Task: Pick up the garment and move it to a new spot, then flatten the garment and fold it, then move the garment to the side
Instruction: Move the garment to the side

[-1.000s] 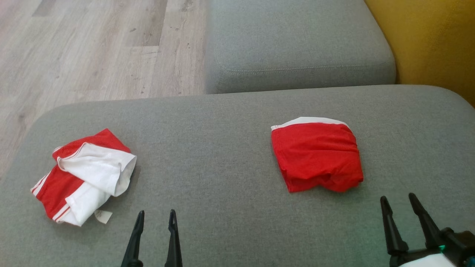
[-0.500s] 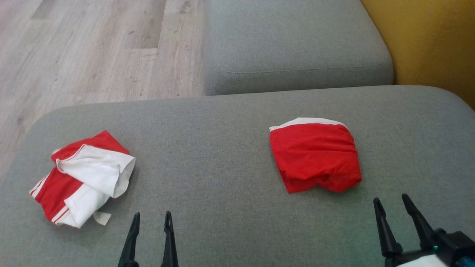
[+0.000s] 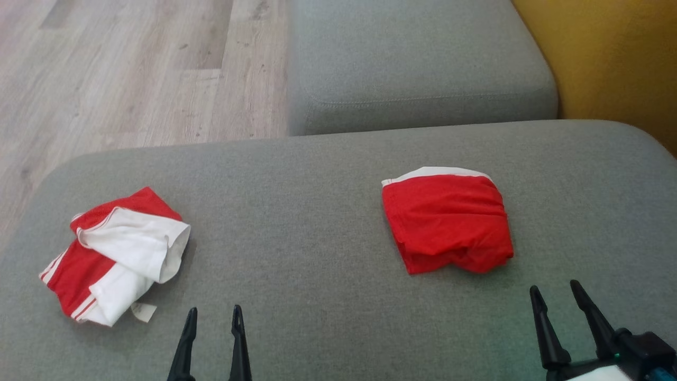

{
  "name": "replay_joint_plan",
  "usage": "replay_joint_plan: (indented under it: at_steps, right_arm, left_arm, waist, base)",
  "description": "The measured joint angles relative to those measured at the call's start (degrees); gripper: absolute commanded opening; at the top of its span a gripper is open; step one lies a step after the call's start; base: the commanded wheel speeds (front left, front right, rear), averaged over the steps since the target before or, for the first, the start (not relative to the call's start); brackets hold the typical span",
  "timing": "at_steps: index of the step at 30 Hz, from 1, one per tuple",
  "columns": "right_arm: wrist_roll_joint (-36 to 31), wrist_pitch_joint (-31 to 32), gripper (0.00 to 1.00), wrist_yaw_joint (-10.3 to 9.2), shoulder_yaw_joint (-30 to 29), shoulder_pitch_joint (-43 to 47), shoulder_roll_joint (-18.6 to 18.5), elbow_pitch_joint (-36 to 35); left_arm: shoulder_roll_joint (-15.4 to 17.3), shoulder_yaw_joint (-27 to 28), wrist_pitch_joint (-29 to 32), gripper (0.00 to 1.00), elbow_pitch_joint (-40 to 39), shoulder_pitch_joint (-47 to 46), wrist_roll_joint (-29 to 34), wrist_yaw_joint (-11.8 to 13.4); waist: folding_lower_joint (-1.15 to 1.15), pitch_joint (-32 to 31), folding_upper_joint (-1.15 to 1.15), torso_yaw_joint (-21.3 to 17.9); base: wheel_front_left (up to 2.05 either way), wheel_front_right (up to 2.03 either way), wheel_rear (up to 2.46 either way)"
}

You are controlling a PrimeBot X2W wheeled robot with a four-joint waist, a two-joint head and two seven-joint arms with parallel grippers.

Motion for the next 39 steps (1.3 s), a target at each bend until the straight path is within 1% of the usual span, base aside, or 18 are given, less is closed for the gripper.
replay_joint_plan:
  at_steps: [3,8,13,21,25,30,31,32,33,36,39]
  right_arm:
    - [0.19,0.00,1.00,0.00,-0.29,-0.05,0.01,0.76]
    - [3.67,0.00,1.00,0.00,-0.27,-1.23,-0.22,5.94]
    - [8.12,0.29,1.00,0.00,-0.38,-9.05,-2.57,12.66]
    - [14.13,7.10,1.00,0.00,-0.85,-24.49,-8.57,20.89]
    - [17.81,10.82,1.00,0.00,1.78,-30.62,-10.16,25.79]
    - [22.71,16.10,1.00,0.00,7.26,-34.79,-10.20,30.65]
    - [23.85,16.90,0.70,0.00,8.39,-35.02,-10.14,31.22]
    - [25.41,17.35,0.17,0.00,9.50,-35.15,-10.01,31.53]
    - [26.81,17.35,0.00,0.00,10.34,-35.22,-9.92,31.62]
    - [28.44,15.60,0.00,0.00,12.14,-35.83,-10.57,31.81]
    - [29.37,14.10,0.00,0.00,13.83,-36.94,-12.95,31.73]
  left_arm:
    - [0.00,-0.10,0.00,1.00,-0.01,-0.03,-0.26,0.01]
    - [0.00,-1.03,0.00,1.00,0.03,-0.27,-0.90,0.01]
    - [-0.01,-2.65,0.00,1.00,0.09,-1.54,-1.25,-0.01]
    - [-0.10,-6.16,0.00,1.00,-1.01,-8.06,-1.52,0.57]
    - [-0.18,-7.34,-0.01,1.00,-1.11,-10.43,-1.53,1.09]
    - [-0.23,-8.21,-0.01,1.00,-0.89,-12.00,-1.54,1.70]
    - [-0.24,-8.39,-0.01,1.00,-0.88,-12.17,-1.54,1.90]
    - [-0.24,-8.61,-0.01,1.00,-0.88,-12.26,-1.54,2.07]
    - [-0.25,-8.78,-0.01,1.00,-0.87,-12.29,-1.55,2.13]
    - [-0.25,-8.89,-0.01,1.00,-0.86,-12.33,-2.09,2.64]
    - [-0.25,-8.75,-0.01,1.00,-0.92,-12.49,-2.09,2.87]
  waist:
    - [0.00,0.68,0.00,0.29]
    - [0.00,2.62,0.00,0.98]
    - [0.01,5.43,0.00,1.80]
    - [0.03,11.85,0.00,3.77]
    - [0.03,14.82,0.00,5.07]
    - [0.02,17.23,0.00,6.63]
    - [0.02,17.52,0.00,6.83]
    - [0.01,17.76,0.00,6.97]
    - [0.01,17.94,0.00,7.03]
    - [0.00,18.31,0.00,6.65]
    - [0.00,18.71,0.00,5.29]
  base:
    - [0.00,0.00,0.00]
    - [0.00,0.00,0.00]
    - [0.00,0.00,0.00]
    - [0.00,0.00,0.00]
    - [0.00,0.00,0.00]
    - [0.00,0.00,0.00]
    - [0.00,0.00,0.00]
    - [0.00,0.00,0.00]
    - [0.00,0.00,0.00]
    - [0.00,0.00,0.00]
    - [0.00,0.00,0.00]
